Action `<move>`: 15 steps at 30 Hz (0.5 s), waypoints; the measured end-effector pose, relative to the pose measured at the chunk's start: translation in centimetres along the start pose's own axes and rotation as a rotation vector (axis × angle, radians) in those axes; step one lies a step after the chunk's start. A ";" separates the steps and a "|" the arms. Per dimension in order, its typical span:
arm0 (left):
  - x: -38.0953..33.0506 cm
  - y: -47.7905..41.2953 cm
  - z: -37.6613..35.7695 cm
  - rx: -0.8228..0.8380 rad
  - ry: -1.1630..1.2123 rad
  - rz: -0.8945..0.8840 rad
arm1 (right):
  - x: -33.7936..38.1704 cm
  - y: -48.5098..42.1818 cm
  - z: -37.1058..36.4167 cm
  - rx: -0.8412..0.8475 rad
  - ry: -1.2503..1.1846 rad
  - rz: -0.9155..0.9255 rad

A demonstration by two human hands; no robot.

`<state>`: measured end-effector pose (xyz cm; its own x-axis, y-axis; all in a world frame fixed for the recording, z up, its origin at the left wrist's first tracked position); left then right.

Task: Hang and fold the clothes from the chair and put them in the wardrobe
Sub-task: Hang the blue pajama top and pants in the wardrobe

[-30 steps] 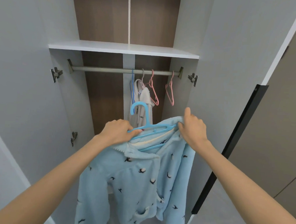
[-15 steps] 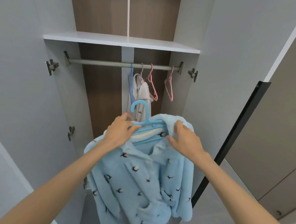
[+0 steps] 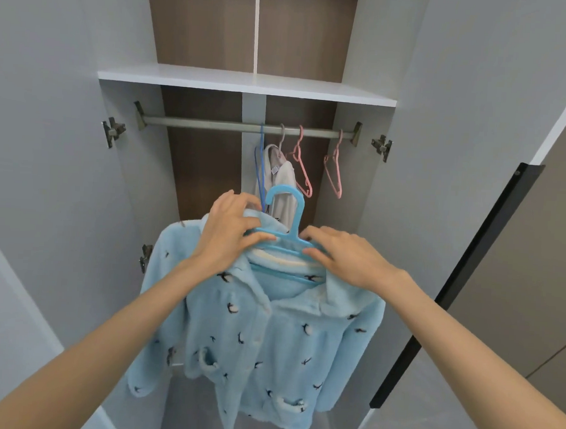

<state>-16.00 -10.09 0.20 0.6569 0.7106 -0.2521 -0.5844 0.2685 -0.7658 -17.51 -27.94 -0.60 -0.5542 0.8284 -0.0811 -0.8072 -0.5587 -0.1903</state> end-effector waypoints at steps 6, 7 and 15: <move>3.3 1.5 0.3 0.055 0.017 0.203 | 3.1 -1.8 -1.7 0.039 -0.198 -0.057; 4.2 1.7 0.4 0.051 0.017 0.287 | 3.1 -2.2 -1.9 0.043 -0.268 -0.092; 9.4 4.9 1.6 0.008 0.175 0.567 | 4.9 -4.2 -2.5 0.160 -0.753 -0.265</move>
<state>-13.43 -1.03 -5.00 0.3097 0.6269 -0.7149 -0.8700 -0.1165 -0.4791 -16.37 -21.42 -2.67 -0.2828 0.7169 0.6372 -0.9183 -0.3943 0.0360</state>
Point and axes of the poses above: each hand's wrist, its own y-axis away from the middle knuckle, its own z-axis out of the back of the hand, x = y × z, the point moved 8 cm from there along -y, towards the middle knuckle, and after that the axes turned 11 degrees about y, right-handed, at the moved point
